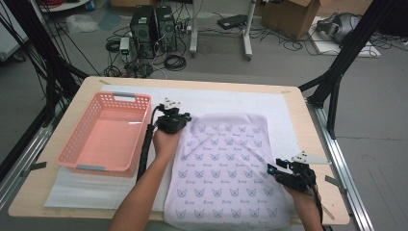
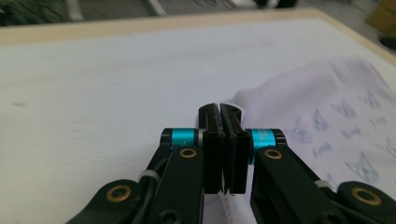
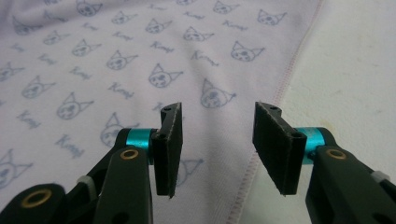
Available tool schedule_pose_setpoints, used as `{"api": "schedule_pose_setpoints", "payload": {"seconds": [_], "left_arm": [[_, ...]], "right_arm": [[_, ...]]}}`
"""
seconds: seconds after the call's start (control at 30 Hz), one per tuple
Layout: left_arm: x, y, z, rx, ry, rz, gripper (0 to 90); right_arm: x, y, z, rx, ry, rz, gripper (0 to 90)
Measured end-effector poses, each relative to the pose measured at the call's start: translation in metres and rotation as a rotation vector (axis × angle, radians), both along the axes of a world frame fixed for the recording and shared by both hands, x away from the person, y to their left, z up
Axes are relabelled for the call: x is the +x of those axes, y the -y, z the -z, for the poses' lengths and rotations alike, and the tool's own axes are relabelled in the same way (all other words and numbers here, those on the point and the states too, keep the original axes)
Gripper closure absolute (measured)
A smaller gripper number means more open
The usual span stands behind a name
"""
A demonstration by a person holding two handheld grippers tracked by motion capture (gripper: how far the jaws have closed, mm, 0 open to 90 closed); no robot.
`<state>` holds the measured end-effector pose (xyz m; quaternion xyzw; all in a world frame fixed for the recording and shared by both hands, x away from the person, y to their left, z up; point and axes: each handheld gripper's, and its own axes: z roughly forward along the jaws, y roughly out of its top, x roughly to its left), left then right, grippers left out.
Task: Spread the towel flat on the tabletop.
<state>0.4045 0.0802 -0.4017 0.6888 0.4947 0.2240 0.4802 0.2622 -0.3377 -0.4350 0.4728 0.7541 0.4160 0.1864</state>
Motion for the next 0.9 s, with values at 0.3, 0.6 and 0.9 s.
{"api": "schedule_pose_setpoints", "payload": {"seconds": [0.3,0.6,0.9], "left_arm": [[-0.007,-0.02,0.013,0.022,-0.086,-0.024,58.7],[-0.005,-0.012,0.026,0.046,-0.091,0.045,50.4],[-0.009,-0.004,0.038,0.052,-0.137,0.198,49.5]], "right_arm": [[0.01,-0.011,0.005,-0.032,-0.009,0.002,51.5],[0.036,0.002,-0.001,-0.028,0.002,0.069,55.4],[0.09,-0.01,-0.001,-0.079,-0.053,0.013,58.6]]}}
